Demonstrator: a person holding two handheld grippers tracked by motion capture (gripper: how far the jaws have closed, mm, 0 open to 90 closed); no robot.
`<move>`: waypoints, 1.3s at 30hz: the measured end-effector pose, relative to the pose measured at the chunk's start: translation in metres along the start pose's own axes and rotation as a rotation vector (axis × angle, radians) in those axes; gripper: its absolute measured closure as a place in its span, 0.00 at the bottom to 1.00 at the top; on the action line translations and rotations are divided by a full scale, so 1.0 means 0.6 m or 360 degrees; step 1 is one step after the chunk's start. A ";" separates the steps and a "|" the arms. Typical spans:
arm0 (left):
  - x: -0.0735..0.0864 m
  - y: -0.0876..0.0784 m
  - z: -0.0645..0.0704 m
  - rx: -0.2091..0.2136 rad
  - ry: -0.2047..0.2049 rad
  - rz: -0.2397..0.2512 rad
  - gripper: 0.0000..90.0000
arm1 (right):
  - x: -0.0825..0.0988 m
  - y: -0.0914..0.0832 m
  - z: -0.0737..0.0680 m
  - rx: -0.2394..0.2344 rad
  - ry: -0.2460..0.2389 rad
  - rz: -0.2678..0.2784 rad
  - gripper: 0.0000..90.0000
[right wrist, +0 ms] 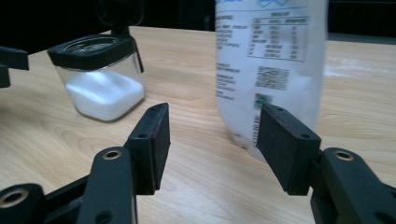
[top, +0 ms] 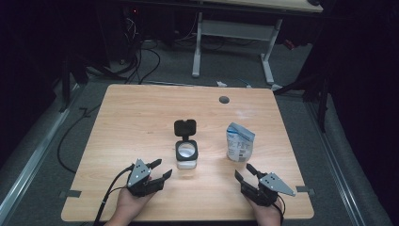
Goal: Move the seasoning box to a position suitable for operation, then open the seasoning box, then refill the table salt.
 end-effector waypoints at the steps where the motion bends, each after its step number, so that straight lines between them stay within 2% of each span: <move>1: 0.000 0.000 -0.001 -0.0003 -0.0001 -0.0002 0.46 | 0.000 0.002 -0.004 -0.0011 -0.0002 -0.0003 0.50; 7: 0.001 -0.001 -0.006 -0.0025 0.0007 -0.0007 0.50 | -0.004 0.022 -0.025 -0.0075 -0.0006 -0.0014 0.52; 13: -0.001 -0.002 -0.012 -0.0048 0.0001 0.0001 0.55 | -0.011 0.046 -0.040 -0.0116 -0.0023 -0.0021 0.57; 17: -0.008 -0.003 -0.022 -0.0059 -0.0022 0.0018 0.58 | -0.012 0.063 -0.043 -0.0111 0.0000 -0.0036 0.62; 19: -0.010 -0.001 -0.027 -0.0086 -0.0009 0.0010 0.63 | -0.015 0.071 -0.045 -0.0115 0.0000 -0.0032 0.64; 23: -0.012 0.007 -0.037 -0.0099 -0.0064 -0.0025 0.71 | -0.021 0.085 -0.050 -0.0136 0.0002 -0.0026 0.68; 26: -0.016 0.012 -0.041 -0.0115 -0.0092 -0.0030 0.72 | -0.027 0.093 -0.053 -0.0133 -0.0021 -0.0031 0.69; 29: -0.017 0.017 -0.045 -0.0133 -0.0119 -0.0036 0.75 | -0.029 0.100 -0.054 -0.0132 -0.0007 -0.0047 0.71; 32: -0.018 0.019 -0.047 -0.0143 -0.0115 -0.0028 0.77 | -0.031 0.107 -0.055 -0.0133 0.0001 -0.0050 0.73; 39: -0.017 0.030 -0.042 -0.0160 -0.0112 -0.0070 0.81 | -0.032 0.116 -0.060 -0.0146 0.0028 -0.0069 0.73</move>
Point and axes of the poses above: each handheld gripper's, and its own axes: y roughly forward along the jaws, x roughly out of its underside, z roughly to its right, the point moved 7 cm from there along y, roughly forward along the jaws, and after that the axes turned 5 degrees about -x, right-handed, at the moved point
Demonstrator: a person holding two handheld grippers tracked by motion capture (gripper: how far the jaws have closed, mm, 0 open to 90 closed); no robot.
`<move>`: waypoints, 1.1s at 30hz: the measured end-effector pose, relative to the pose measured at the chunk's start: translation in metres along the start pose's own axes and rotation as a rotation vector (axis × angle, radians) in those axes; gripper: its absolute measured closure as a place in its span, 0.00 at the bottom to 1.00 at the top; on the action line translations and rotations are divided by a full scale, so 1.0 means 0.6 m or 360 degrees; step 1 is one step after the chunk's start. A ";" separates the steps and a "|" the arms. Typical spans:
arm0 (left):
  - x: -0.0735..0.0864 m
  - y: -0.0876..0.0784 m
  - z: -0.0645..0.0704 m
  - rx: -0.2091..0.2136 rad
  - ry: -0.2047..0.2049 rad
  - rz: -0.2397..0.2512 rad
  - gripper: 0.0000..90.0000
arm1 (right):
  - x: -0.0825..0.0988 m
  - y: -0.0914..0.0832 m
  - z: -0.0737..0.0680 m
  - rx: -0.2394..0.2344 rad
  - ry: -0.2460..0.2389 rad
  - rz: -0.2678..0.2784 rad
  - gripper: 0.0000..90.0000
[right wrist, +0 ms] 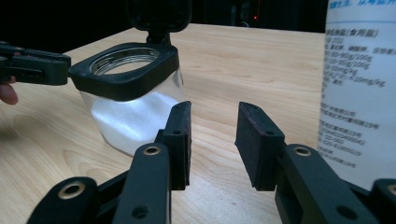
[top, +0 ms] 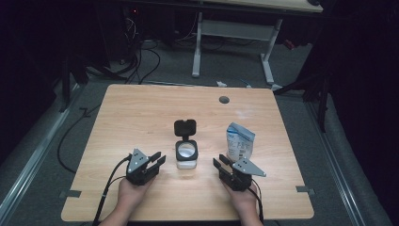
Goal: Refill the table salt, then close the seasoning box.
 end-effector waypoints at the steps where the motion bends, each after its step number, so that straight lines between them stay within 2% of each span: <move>1: 0.001 0.003 0.002 -0.0005 0.0006 -0.0025 0.82 | 0.000 0.001 -0.001 -0.0010 0.0004 -0.0004 0.73; 6: 0.000 0.021 0.014 -0.0022 0.0027 -0.0091 0.92 | 0.007 0.001 -0.004 -0.0047 0.0004 -0.0038 0.83; 11: 0.002 0.037 0.028 -0.0010 0.0043 -0.0125 0.99 | 0.008 -0.009 -0.002 -0.0046 0.0017 -0.0020 0.95; 18: 0.003 0.041 0.047 0.0027 0.0064 -0.0118 1.00 | 0.008 -0.018 0.005 -0.0037 0.0047 -0.0001 0.96; 23: 0.001 0.039 0.052 0.0051 0.0051 -0.0104 1.00 | 0.012 -0.016 0.006 -0.0030 0.0050 -0.0015 0.96; 33: -0.005 0.036 0.093 0.0132 0.0083 -0.0055 1.00 | 0.015 -0.015 0.010 -0.0010 0.0046 -0.0028 0.96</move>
Point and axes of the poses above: each handheld gripper's, and its own axes: y roughly forward along the jaws, x roughly out of its underside, z roughly to its right, the point moved 7 cm from there along y, roughly forward along the jaws, and after that the axes turned 5 degrees about -x, right-handed, at the moved point
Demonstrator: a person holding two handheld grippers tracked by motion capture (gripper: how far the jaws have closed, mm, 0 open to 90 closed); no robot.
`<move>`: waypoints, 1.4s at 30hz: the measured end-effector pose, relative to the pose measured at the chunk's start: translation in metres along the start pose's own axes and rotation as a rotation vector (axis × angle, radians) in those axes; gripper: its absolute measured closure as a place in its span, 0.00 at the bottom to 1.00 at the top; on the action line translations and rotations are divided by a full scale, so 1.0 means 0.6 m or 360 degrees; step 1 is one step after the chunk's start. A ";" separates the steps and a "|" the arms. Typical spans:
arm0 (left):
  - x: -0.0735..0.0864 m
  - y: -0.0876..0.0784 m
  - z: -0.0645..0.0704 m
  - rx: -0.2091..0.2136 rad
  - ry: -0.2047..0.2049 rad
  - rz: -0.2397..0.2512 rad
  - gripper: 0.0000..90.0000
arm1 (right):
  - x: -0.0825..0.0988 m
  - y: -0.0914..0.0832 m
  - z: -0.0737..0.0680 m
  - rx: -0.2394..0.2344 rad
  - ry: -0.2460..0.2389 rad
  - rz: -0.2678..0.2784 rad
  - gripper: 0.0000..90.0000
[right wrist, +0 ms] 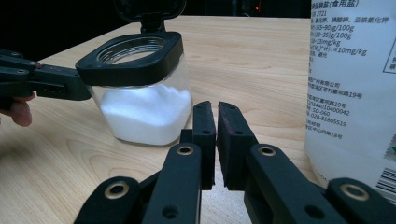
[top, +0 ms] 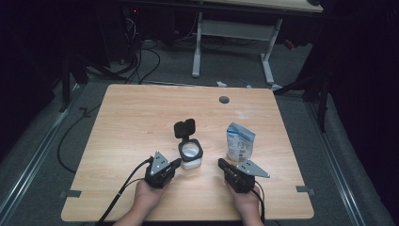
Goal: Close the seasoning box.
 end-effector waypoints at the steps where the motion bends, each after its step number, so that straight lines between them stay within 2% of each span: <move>1: -0.001 0.000 0.003 0.0007 0.0004 0.0001 1.00 | 0.000 0.000 0.000 0.0000 -0.0001 -0.0002 0.96; 12: -0.005 0.016 0.044 0.0091 0.0041 -0.0009 1.00 | 0.000 -0.001 -0.001 0.0001 -0.0004 0.0002 0.96; 19: -0.004 0.021 0.053 0.0106 0.0059 -0.0015 0.99 | 0.000 -0.002 0.000 0.0007 -0.0006 0.0002 0.96; 23: 0.005 0.007 0.036 0.0057 0.0064 -0.0016 0.99 | 0.000 -0.003 0.000 0.0008 -0.0010 0.0003 0.96; 27: 0.000 -0.003 -0.004 -0.0013 0.0009 0.0003 1.00 | -0.001 -0.003 -0.001 0.0009 -0.0013 0.0006 0.96; 32: -0.014 -0.011 -0.047 -0.0091 -0.0019 0.0043 1.00 | -0.001 -0.003 -0.001 0.0006 -0.0019 0.0001 0.97; 35: -0.020 -0.009 -0.065 -0.0104 -0.0067 0.0060 1.00 | 0.000 -0.001 -0.002 0.0004 -0.0019 -0.0007 0.99; 38: -0.011 0.000 -0.057 -0.0073 -0.0073 0.0012 1.00 | 0.001 0.001 -0.002 0.0003 -0.0019 -0.0011 0.99; 42: 0.004 0.007 -0.012 0.0025 -0.0038 -0.0017 1.00 | 0.001 0.001 -0.002 0.0005 -0.0016 -0.0011 0.98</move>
Point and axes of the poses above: each handheld gripper's, and its own axes: y roughly forward along the jaws, x roughly out of its underside, z roughly to its right, the point moved 7 cm from there along y, roughly forward along the jaws, and after that the axes turned 5 degrees about -x, right-handed, at the moved point
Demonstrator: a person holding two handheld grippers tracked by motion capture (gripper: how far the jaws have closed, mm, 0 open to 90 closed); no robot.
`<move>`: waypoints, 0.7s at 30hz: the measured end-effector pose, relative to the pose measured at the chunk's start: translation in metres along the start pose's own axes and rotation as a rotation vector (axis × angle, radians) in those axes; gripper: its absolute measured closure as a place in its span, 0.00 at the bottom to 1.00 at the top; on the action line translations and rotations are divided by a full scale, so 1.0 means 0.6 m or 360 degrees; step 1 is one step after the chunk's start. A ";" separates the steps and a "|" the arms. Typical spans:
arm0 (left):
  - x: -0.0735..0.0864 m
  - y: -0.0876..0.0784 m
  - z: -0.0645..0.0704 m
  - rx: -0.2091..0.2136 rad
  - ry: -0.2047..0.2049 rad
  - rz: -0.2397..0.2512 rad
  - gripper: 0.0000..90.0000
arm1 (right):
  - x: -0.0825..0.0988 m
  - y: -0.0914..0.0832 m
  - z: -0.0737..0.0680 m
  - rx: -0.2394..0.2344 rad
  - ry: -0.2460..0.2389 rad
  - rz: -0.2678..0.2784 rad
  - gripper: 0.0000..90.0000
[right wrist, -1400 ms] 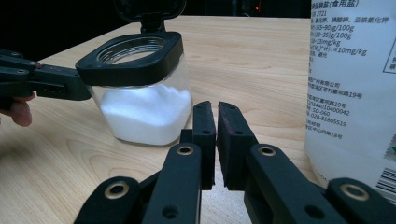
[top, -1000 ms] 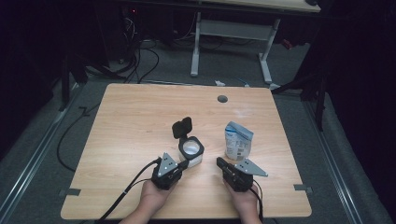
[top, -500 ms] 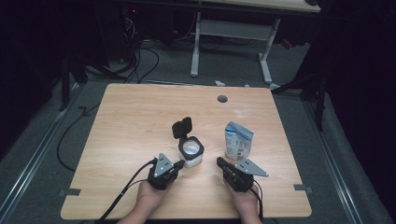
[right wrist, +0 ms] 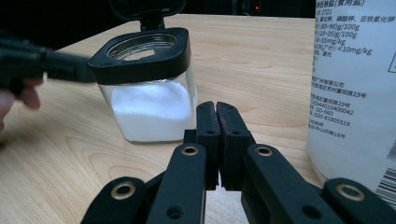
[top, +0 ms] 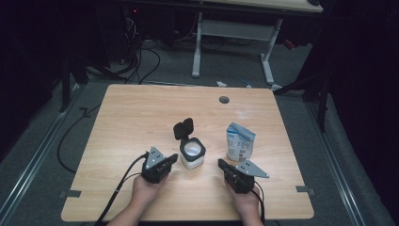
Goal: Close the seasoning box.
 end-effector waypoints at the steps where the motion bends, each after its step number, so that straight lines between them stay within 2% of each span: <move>1: 0.004 0.002 0.008 0.0011 0.0012 -0.0009 1.00 | 0.000 0.000 0.000 0.0001 0.0002 0.0004 0.98; 6: 0.008 0.012 0.023 0.0046 0.0019 -0.0034 1.00 | 0.000 -0.001 -0.001 -0.0001 0.0002 0.0003 0.98; 16: -0.008 0.035 0.050 0.0088 0.0042 -0.0030 1.00 | 0.000 -0.004 0.002 0.0008 0.0005 0.0008 0.98; 21: -0.008 0.028 0.044 0.0063 0.0053 -0.0017 1.00 | 0.000 -0.003 0.003 0.0008 0.0007 0.0007 0.98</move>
Point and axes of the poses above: each handheld gripper's, and its own axes: y roughly forward along the jaws, x roughly out of its underside, z roughly to its right, the point moved 7 cm from there along y, roughly forward along the jaws, and after that the axes turned 5 degrees about -x, right-handed, at the moved point
